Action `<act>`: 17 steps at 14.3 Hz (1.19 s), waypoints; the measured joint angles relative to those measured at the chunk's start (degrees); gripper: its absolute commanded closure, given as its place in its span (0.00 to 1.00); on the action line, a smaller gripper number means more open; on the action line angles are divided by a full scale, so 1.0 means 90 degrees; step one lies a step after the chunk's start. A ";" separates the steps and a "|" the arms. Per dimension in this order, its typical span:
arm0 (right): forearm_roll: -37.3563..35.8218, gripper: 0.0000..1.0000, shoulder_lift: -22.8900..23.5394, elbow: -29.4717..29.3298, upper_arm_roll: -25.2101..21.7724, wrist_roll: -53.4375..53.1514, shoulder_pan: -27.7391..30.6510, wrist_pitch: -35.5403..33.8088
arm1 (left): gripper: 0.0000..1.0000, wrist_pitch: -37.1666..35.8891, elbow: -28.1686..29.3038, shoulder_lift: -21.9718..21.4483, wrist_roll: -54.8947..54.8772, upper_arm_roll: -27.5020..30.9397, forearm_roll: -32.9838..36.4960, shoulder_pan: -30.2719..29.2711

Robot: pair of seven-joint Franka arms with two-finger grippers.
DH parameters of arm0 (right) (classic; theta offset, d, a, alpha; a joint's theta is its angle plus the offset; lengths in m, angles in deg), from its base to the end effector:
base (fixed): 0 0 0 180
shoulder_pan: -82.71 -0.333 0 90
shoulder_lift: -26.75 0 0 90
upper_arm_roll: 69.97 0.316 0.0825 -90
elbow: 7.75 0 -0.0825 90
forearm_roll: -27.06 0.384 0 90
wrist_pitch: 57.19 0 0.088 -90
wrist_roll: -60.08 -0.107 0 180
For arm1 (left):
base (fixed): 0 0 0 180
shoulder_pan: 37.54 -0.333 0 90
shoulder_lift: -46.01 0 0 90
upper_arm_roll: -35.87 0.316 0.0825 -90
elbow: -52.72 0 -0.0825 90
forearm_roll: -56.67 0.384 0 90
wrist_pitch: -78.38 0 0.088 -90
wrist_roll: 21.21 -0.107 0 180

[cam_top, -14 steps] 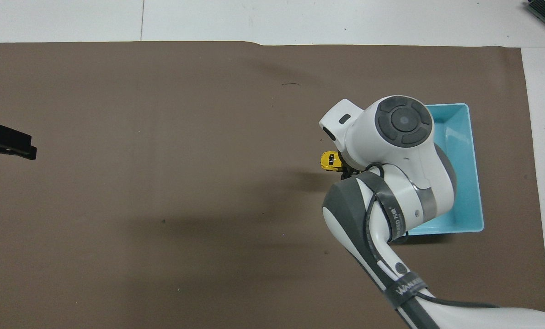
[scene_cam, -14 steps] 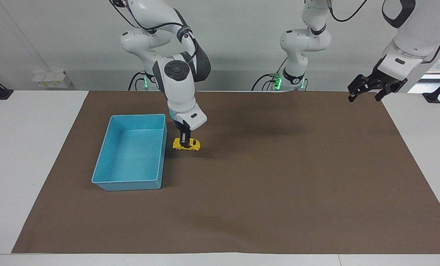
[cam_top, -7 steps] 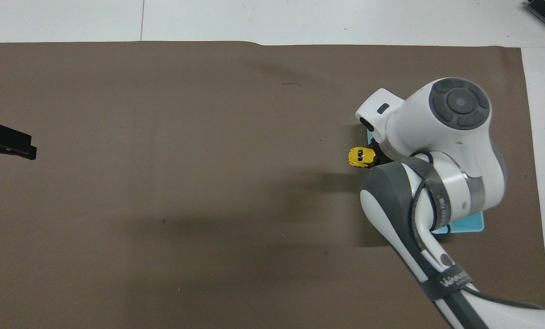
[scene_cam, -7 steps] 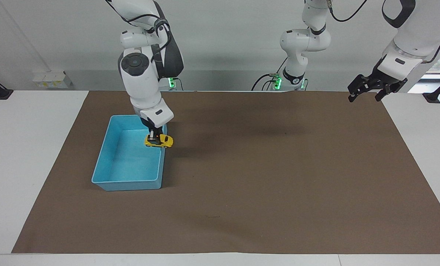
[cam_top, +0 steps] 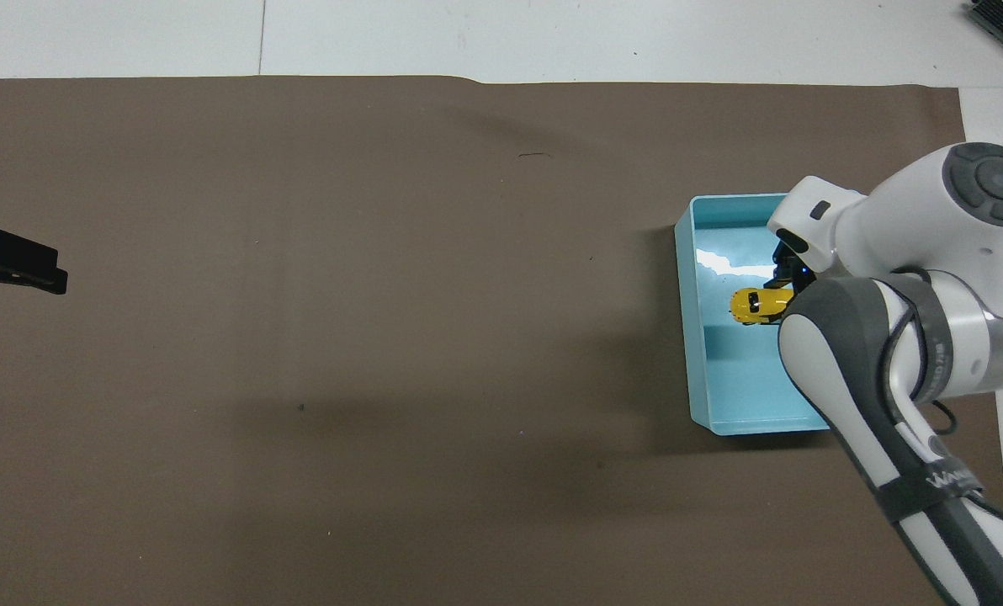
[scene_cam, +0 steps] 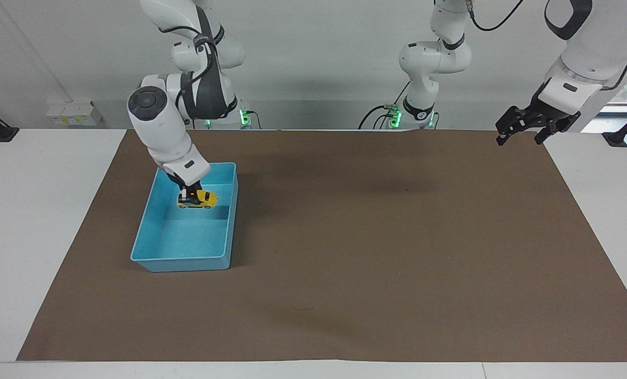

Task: Wind up and store yellow beetle car
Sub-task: 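Lift the car into the blue bin and open the right gripper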

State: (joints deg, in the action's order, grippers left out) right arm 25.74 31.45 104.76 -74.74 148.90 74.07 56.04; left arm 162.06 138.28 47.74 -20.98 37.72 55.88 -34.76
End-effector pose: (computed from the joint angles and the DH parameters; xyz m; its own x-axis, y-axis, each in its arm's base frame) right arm 0.5664 0.0376 0.4263 -0.0577 0.9979 -0.0287 0.9961 0.0557 -0.0687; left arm 0.5527 -0.0109 0.6346 0.9979 -0.0137 -0.0630 -0.0129 -0.9998 0.0125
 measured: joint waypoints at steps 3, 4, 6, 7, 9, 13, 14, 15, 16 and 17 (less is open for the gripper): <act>-0.0017 1.00 -0.0211 0.0720 -0.0001 0.0074 0.0055 0.0651 | 0.00 0.0000 0.0000 0.0000 0.0000 0.0000 0.0000 0.0000; -0.0025 1.00 -0.0219 0.0907 0.0004 0.0082 0.0055 0.0887 | 0.00 0.0000 0.0000 0.0000 0.0000 0.0000 0.0000 0.0000; -0.0036 1.00 -0.0218 0.1185 0.0013 0.0083 0.0055 0.1223 | 0.00 0.0000 0.0000 0.0000 0.0000 0.0000 0.0000 0.0000; -0.0047 1.00 -0.0218 0.1275 0.0012 0.0083 0.0055 0.1311 | 0.00 0.0000 0.0000 0.0000 0.0000 0.0000 0.0000 0.0000; -0.0117 1.00 -0.0221 0.1373 0.0012 0.0083 0.0057 0.1428 | 0.00 0.0000 0.0000 0.0000 0.0000 0.0000 0.0000 0.0000; -0.0172 1.00 -0.0170 0.1690 0.0001 0.0088 0.0131 0.1913 | 0.00 0.0000 0.0000 0.0000 0.0000 0.0000 0.0000 0.0000; -0.0179 1.00 -0.0119 0.1793 0.0002 0.0089 0.0149 0.2086 | 0.00 0.0000 0.0000 0.0000 0.0000 0.0000 0.0000 0.0000; -0.0188 1.00 -0.0059 0.1868 0.0002 0.0089 0.0162 0.2224 | 0.00 0.0000 0.0000 0.0000 0.0000 0.0000 0.0000 0.0000; -0.0194 1.00 0.0004 0.1906 0.0002 0.0089 0.0165 0.2311 | 0.00 0.0000 0.0000 0.0000 0.0000 0.0000 0.0000 0.0000; -0.0196 1.00 0.0053 0.1916 0.0004 0.0089 0.0165 0.2357 | 0.00 0.0000 0.0000 0.0000 0.0000 0.0000 0.0000 0.0000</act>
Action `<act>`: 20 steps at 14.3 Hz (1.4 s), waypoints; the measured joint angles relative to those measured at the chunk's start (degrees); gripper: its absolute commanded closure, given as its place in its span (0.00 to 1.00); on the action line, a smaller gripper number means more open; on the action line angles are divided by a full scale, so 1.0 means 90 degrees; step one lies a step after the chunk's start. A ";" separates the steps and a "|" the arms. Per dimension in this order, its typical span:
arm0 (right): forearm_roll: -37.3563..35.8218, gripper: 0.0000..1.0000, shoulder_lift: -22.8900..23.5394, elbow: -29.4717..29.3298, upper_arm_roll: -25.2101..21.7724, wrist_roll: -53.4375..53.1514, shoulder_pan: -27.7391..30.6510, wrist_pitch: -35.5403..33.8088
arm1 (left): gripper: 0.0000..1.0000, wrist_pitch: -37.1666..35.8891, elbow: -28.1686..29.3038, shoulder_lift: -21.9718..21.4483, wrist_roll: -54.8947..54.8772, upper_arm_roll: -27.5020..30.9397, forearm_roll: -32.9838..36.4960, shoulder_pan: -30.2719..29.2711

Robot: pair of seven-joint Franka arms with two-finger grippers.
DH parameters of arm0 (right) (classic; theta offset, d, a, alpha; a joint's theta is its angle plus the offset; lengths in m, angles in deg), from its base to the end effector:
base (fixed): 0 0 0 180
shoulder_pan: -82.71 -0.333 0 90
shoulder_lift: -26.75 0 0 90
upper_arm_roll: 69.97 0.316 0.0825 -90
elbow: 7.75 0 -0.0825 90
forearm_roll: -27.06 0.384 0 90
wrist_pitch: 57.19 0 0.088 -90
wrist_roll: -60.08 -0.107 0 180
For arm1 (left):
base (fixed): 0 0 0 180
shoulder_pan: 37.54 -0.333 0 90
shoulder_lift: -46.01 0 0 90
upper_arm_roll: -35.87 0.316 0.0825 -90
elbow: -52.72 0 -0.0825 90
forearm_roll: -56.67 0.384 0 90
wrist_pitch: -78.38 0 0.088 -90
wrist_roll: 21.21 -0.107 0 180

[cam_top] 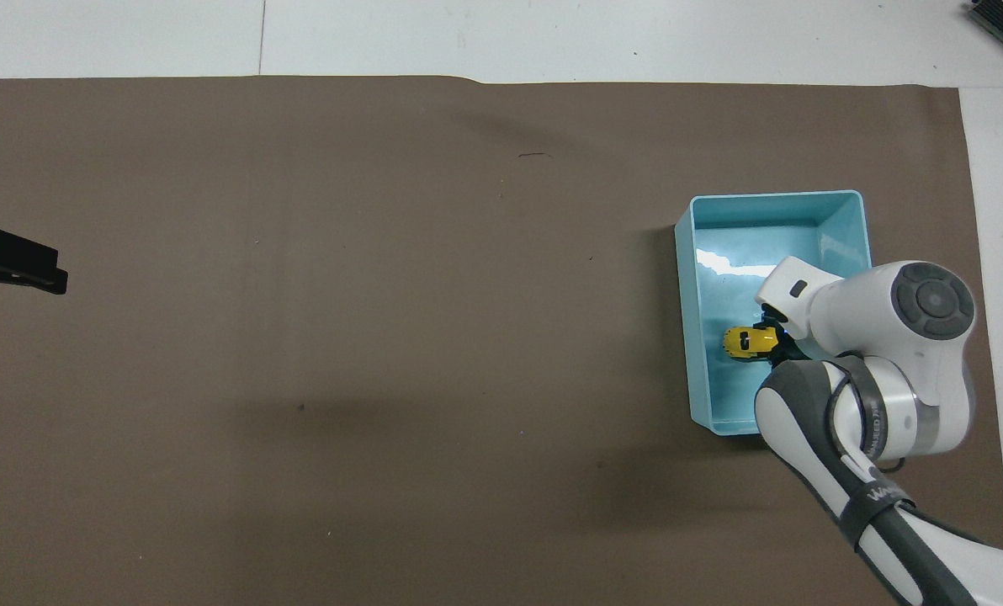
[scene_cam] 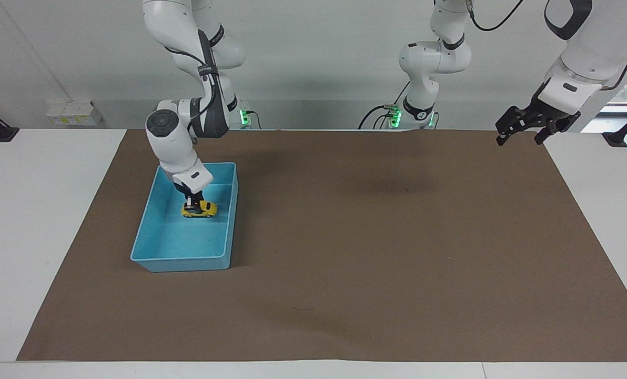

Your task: Wind up and store yellow beetle car

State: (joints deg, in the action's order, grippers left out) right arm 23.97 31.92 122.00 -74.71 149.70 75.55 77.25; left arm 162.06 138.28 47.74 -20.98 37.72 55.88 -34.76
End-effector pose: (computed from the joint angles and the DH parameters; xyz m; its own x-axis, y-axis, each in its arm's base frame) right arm 0.5275 0.0216 0.3200 -0.0739 0.9962 -0.0457 0.9973 0.0736 -0.0088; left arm 0.5527 -0.0109 0.6346 0.9979 -0.0137 -0.0630 -0.0129 -0.9998 0.0125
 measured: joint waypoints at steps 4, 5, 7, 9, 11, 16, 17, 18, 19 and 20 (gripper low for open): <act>-0.0001 0.00 0.0051 0.0002 0.0002 0.0000 0.0002 0.0063 | 0.00 0.0000 0.0000 0.0000 0.0000 0.0000 0.0000 0.0000; -0.0001 0.00 0.0060 0.0002 0.0000 0.0000 0.0009 0.0063 | 0.00 0.0000 0.0000 0.0000 0.0000 0.0000 0.0000 0.0000; 0.0001 0.00 0.0065 -0.0017 -0.0001 -0.0004 0.0016 0.0056 | 0.00 0.0000 0.0000 0.0000 0.0000 0.0000 0.0000 0.0000; 0.0004 0.00 0.0062 -0.0200 0.0007 -0.0050 0.0015 -0.0130 | 0.00 0.0000 0.0000 0.0000 0.0000 0.0000 0.0000 0.0000; 0.0005 0.00 0.0047 -0.0619 0.0023 -0.0143 0.0011 -0.0643 | 0.00 0.0000 0.0000 0.0000 0.0000 0.0000 0.0000 0.0000; 0.0013 0.00 -0.0045 -0.2020 0.0041 -0.1085 0.0004 -0.2307 | 0.00 0.0000 0.0000 0.0000 0.0000 0.0000 0.0000 0.0000; 0.0014 0.00 -0.0053 -0.2275 0.0046 -0.1364 0.0004 -0.2591 | 0.00 0.0000 0.0000 0.0000 0.0000 0.0000 0.0000 0.0000; 0.0015 0.00 -0.0063 -0.2487 0.0052 -0.1643 0.0003 -0.2819 | 0.00 0.0000 0.0000 0.0000 0.0000 0.0000 0.0000 0.0000; 0.0016 0.00 -0.0081 -0.2708 0.0059 -0.1986 0.0002 -0.3037 | 0.00 0.0000 0.0000 0.0000 0.0000 0.0000 0.0000 0.0000; 0.0016 0.00 -0.0123 -0.2883 0.0065 -0.2394 0.0001 -0.3200 | 0.00 0.0000 0.0000 0.0000 0.0000 0.0000 0.0000 0.0000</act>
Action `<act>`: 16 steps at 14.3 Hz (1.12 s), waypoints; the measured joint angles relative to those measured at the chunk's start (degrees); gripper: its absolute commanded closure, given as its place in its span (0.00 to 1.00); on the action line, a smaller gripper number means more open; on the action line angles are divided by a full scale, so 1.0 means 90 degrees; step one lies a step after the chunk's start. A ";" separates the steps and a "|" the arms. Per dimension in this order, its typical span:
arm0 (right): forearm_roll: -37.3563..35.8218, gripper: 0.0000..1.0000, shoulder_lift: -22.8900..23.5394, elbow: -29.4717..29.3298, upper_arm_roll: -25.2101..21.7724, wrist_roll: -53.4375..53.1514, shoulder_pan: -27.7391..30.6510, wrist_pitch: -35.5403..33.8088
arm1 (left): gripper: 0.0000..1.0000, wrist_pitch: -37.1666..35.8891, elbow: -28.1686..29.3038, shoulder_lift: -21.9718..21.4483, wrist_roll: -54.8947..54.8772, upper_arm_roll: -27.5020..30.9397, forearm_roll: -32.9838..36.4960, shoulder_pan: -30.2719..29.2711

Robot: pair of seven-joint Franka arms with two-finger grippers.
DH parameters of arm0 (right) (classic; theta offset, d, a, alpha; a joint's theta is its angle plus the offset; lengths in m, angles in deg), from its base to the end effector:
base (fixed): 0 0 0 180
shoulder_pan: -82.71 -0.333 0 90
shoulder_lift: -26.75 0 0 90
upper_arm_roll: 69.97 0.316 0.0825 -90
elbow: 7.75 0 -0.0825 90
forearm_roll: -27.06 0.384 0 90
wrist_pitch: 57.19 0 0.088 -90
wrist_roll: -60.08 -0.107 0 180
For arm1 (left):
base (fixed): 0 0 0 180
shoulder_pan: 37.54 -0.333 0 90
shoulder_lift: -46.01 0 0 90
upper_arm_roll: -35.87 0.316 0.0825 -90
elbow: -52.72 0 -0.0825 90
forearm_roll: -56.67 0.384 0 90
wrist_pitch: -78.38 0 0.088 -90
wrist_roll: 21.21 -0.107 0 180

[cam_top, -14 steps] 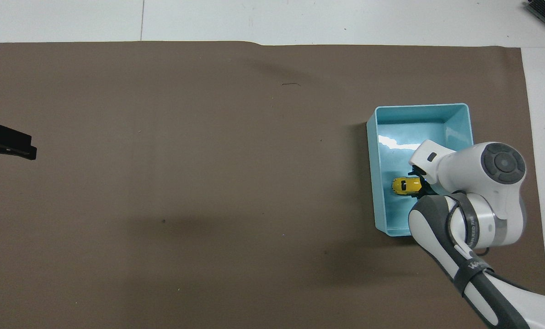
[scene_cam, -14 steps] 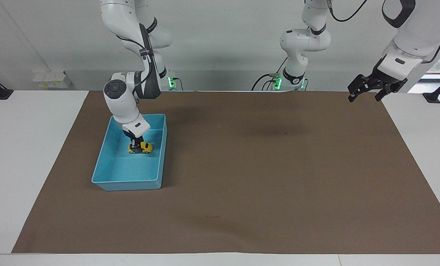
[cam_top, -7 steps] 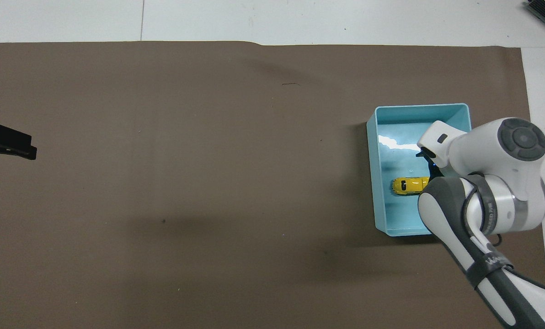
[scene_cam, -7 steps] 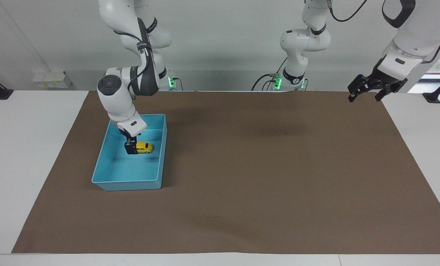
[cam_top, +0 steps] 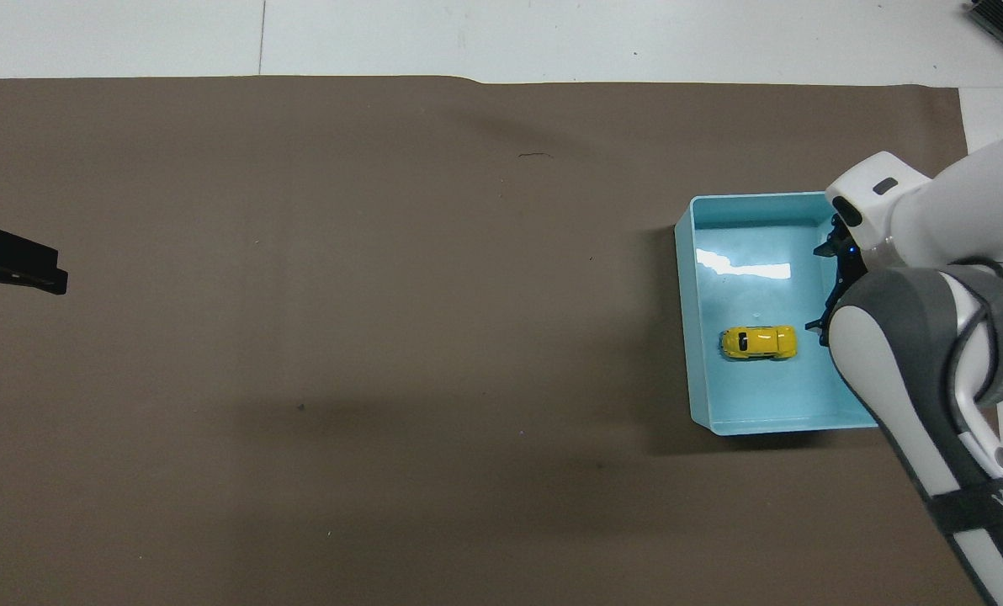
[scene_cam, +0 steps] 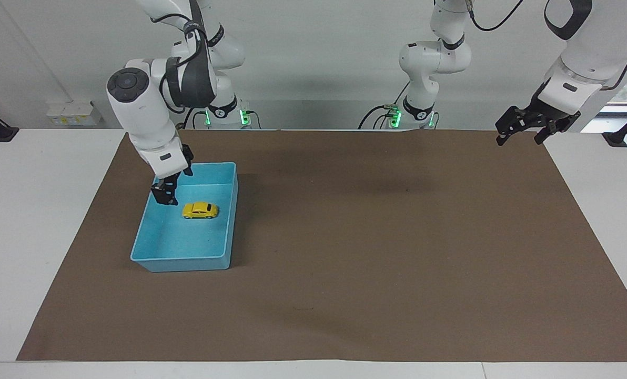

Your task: Wind up and store yellow beetle car

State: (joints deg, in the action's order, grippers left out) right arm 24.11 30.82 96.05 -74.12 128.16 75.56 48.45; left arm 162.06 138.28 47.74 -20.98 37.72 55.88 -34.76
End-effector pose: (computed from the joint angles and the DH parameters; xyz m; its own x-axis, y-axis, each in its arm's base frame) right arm 0.5787 0.0272 0.4929 0.3089 0.9489 -0.0648 0.9504 -0.3105 -0.0161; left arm 0.5527 -0.0109 0.6346 0.9979 -0.0137 -0.0630 -0.0129 -0.9998 0.0125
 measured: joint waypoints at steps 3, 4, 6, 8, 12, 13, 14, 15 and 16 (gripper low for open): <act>0.0001 0.00 -0.0311 -0.0235 0.0009 -0.1364 0.0001 -0.0313 | 0.00 0.0000 0.0000 0.0000 0.0000 0.0000 0.0000 0.0000; 0.0001 0.00 -0.0423 -0.0305 0.0008 -0.1788 0.0002 -0.0476 | 0.00 0.0000 0.0000 0.0000 0.0000 0.0000 0.0000 0.0000; 0.0001 0.00 -0.0566 -0.0544 0.0008 -0.2656 0.0003 -0.0827 | 0.00 0.0000 0.0000 0.0000 0.0000 0.0000 0.0000 0.0000; 0.0001 0.00 -0.0591 -0.0885 0.0006 -0.3726 0.0005 -0.1125 | 0.00 0.0000 0.0000 0.0000 0.0000 0.0000 0.0000 0.0000; 0.0424 0.00 -0.0591 -0.1341 -0.0042 -0.5796 0.0014 -0.1406 | 0.00 0.0000 0.0000 0.0000 0.0000 0.0000 0.0000 0.0000; 0.0506 0.00 -0.0590 -0.1395 -0.0054 -0.6215 0.0015 -0.1412 | 0.00 0.0000 0.0000 0.0000 0.0000 0.0000 0.0000 0.0000; 0.0538 0.00 -0.0589 -0.1460 -0.0064 -0.6561 0.0016 -0.1427 | 0.00 0.0000 0.0000 0.0000 0.0000 0.0000 0.0000 0.0000; 0.0545 0.00 -0.0589 -0.1537 -0.0071 -0.6896 0.0018 -0.1461 | 0.00 0.0000 0.0000 0.0000 0.0000 0.0000 0.0000 0.0000; 0.0547 0.00 -0.0590 -0.1594 -0.0073 -0.7145 0.0018 -0.1480 | 0.00 0.0000 0.0000 0.0000 0.0000 0.0000 0.0000 0.0000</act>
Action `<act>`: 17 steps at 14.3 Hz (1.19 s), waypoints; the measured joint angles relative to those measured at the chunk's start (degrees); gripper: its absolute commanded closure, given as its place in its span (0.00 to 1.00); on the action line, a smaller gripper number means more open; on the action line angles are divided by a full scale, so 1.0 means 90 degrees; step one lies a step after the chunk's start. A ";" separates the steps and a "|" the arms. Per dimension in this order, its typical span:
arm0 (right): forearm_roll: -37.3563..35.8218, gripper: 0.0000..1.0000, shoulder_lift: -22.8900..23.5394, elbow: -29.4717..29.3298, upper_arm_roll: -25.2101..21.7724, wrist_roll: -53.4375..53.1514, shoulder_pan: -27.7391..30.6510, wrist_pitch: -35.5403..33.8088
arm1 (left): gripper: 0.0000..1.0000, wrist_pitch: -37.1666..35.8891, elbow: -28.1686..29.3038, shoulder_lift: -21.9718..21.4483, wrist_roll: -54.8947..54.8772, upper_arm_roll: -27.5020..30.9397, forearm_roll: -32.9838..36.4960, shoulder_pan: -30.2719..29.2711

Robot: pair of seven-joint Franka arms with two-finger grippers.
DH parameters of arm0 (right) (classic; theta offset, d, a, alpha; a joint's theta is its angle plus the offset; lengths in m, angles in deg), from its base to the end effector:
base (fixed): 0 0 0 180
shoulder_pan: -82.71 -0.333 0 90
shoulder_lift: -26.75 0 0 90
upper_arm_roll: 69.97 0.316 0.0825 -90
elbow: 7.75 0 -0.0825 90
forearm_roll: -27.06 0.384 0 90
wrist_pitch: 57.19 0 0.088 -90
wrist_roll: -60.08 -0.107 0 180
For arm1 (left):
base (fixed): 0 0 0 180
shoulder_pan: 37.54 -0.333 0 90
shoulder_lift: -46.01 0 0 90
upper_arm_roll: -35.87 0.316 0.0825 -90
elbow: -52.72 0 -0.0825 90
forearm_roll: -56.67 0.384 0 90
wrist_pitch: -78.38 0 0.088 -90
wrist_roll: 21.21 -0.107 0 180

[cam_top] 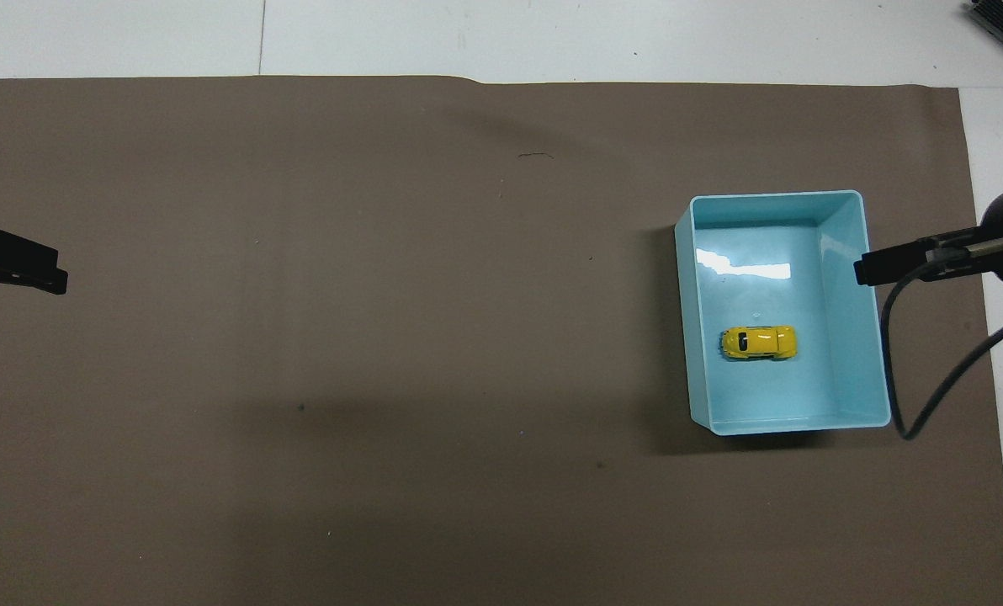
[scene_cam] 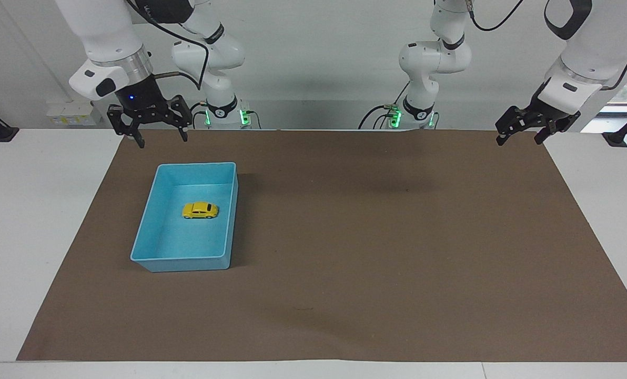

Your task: Wind up and store yellow beetle car

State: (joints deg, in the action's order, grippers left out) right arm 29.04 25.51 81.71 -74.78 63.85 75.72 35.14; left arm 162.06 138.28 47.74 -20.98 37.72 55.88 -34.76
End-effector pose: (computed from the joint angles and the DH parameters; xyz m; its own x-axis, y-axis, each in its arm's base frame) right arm 0.5518 0.0240 0.6447 0.9920 0.1020 0.0738 0.1046 -0.9940 -0.0316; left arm 0.5527 -0.0109 0.6346 0.9979 -0.0137 -0.0630 -0.0129 -0.9998 0.0125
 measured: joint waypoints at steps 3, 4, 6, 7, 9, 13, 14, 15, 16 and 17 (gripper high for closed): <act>-0.0001 0.00 0.0000 -0.0081 -0.0040 -0.0303 0.0007 -0.0007 | 0.00 0.0000 0.0000 0.0000 0.0000 0.0000 0.0000 0.0000; -0.0001 0.00 -0.0001 -0.0109 -0.0095 -0.0317 0.0014 -0.0007 | 0.00 0.0000 0.0000 0.0000 0.0000 0.0000 0.0000 0.0000; -0.0001 0.00 -0.0001 -0.0135 -0.0158 -0.0317 0.0044 -0.0007 | 0.00 0.0000 0.0000 0.0000 0.0000 0.0000 0.0000 0.0000; -0.0001 0.00 -0.0001 -0.0137 -0.0169 -0.0317 0.0057 -0.0007 | 0.00 0.0000 0.0000 0.0000 0.0000 0.0000 0.0000 0.0000; -0.0001 0.00 -0.0003 -0.0144 -0.0212 -0.0319 0.0067 -0.0007 | 0.00 0.0000 0.0000 0.0000 0.0000 0.0000 0.0000 0.0000; -0.0001 0.00 -0.0006 -0.0147 -0.0306 -0.0319 0.0074 -0.0007 | 0.00 0.0000 0.0000 0.0000 0.0000 0.0000 0.0000 0.0000; -0.0001 0.00 -0.0006 -0.0147 -0.0304 -0.0319 0.0073 -0.0007 | 0.00 0.0000 0.0000 0.0000 0.0000 0.0000 0.0000 0.0000; -0.0001 0.00 -0.0006 -0.0147 -0.0306 -0.0319 0.0074 -0.0007 | 0.00 0.0000 0.0000 0.0000 0.0000 0.0000 0.0000 0.0000; -0.0001 0.00 -0.0006 -0.0147 -0.0308 -0.0319 0.0074 -0.0008 | 0.00 0.0000 0.0000 0.0000 0.0000 0.0000 0.0000 0.0000; -0.0001 0.00 -0.0006 -0.0147 -0.0312 -0.0319 0.0074 -0.0009 | 0.00 0.0000 0.0000 0.0000 0.0000 0.0000 0.0000 0.0000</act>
State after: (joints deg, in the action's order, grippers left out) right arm 29.03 25.46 80.38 -77.59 60.98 76.39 35.06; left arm 162.06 138.28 47.74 -20.97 37.72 55.88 -34.76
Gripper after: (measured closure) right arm 0.000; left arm 0.000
